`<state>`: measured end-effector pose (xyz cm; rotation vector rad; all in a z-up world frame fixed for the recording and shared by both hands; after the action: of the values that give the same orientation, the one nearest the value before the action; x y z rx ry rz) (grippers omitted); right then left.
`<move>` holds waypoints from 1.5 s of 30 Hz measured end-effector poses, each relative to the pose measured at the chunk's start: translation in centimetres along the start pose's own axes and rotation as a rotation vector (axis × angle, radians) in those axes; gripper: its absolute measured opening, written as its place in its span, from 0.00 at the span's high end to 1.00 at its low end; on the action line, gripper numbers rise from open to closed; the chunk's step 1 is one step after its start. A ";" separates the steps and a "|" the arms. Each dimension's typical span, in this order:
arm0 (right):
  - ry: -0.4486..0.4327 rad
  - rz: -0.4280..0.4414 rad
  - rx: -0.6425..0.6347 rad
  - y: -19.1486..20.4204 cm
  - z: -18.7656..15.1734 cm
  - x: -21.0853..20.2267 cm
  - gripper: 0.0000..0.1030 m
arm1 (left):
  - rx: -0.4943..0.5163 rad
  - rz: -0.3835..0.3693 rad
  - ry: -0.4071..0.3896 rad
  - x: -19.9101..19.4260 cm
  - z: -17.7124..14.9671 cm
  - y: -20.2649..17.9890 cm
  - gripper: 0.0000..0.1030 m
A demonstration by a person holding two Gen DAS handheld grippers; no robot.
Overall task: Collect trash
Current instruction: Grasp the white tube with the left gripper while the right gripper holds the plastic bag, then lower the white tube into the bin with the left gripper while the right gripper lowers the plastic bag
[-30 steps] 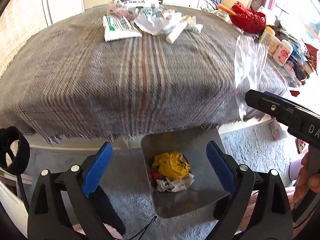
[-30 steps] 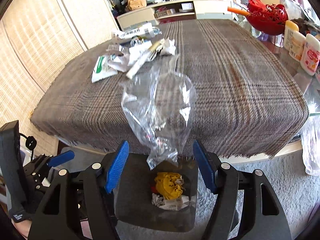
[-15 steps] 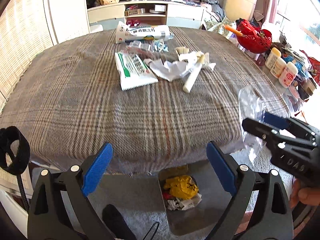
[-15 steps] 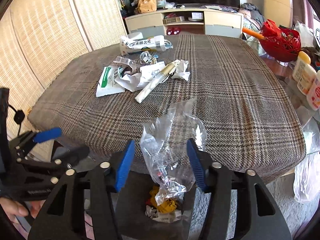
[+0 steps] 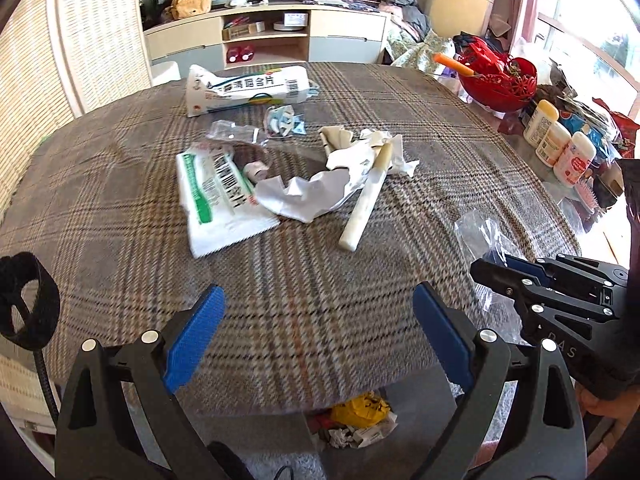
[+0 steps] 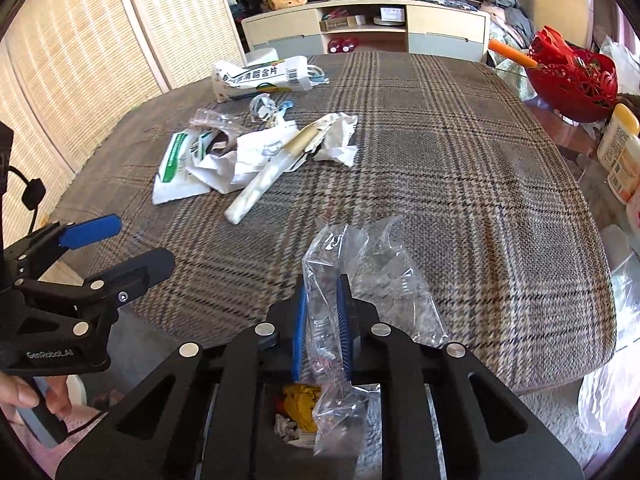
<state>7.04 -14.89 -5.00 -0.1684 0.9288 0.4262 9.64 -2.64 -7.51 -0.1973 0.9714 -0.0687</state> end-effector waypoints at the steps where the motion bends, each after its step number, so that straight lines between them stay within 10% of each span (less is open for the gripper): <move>1: -0.004 0.004 0.011 -0.4 0.1 0.0 0.87 | 0.004 -0.002 0.002 0.4 0.2 -0.2 0.14; 19: -0.029 0.040 0.044 -3.7 1.0 -0.7 0.88 | 0.074 -0.006 0.039 6.7 2.0 -3.4 0.53; 23: -0.029 0.036 0.038 -3.6 0.9 -0.8 0.88 | 0.070 -0.011 0.041 6.4 2.0 -3.4 0.84; 45: -0.098 0.093 0.035 0.6 -3.3 -5.0 0.90 | -0.011 -0.078 0.028 -2.1 -5.7 -1.4 0.88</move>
<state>1.72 -16.81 -2.91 -0.0715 0.8493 0.4998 3.75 -4.48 -8.63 -0.2450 0.9923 -0.1383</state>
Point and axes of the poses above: each gripper's, at about its wrist camera, not at the fingertips, and x roughly the way its jaws point, y to its left, z to its top, the point moved 1 cm from there along x, roughly the way its jaws point, and after that the axes turned 15 degrees about -x, right-handed, at the moved point
